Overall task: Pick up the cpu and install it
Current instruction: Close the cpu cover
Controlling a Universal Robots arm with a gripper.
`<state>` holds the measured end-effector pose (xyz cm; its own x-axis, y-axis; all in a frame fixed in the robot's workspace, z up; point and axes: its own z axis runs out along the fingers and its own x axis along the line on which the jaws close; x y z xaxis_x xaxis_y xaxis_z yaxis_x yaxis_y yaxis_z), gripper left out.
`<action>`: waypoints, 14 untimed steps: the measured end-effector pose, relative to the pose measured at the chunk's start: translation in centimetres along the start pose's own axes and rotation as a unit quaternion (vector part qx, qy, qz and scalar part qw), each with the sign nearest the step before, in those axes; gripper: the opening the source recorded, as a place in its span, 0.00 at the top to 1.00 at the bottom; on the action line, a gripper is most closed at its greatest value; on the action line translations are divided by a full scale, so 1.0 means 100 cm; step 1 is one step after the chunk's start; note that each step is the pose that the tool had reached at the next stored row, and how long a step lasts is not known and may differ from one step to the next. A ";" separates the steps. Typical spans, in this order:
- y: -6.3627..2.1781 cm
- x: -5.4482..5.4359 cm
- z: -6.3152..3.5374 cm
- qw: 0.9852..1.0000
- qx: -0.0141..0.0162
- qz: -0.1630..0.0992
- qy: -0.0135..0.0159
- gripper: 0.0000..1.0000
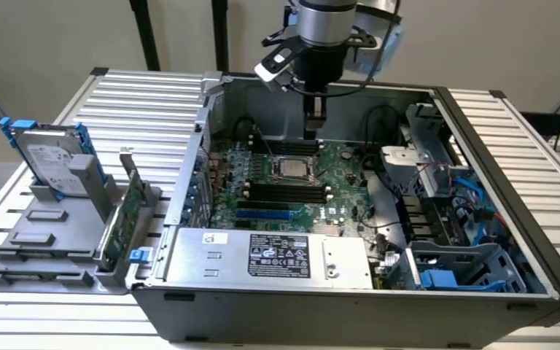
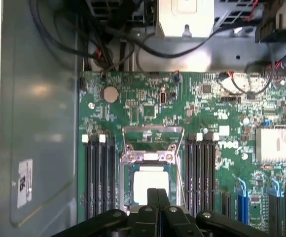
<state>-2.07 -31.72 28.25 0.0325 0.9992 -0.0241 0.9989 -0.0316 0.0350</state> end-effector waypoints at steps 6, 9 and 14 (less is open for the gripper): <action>0.0274 0.001 0.0002 1.000 0.000 -0.001 0.002 0.89; 0.0407 0.001 0.0013 1.000 0.000 -0.001 0.002 0.89; 0.0580 0.002 0.0081 1.000 0.000 -0.003 0.002 0.89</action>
<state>3.75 -31.72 27.64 0.0272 0.9994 -0.0212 0.9991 -0.0265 0.0344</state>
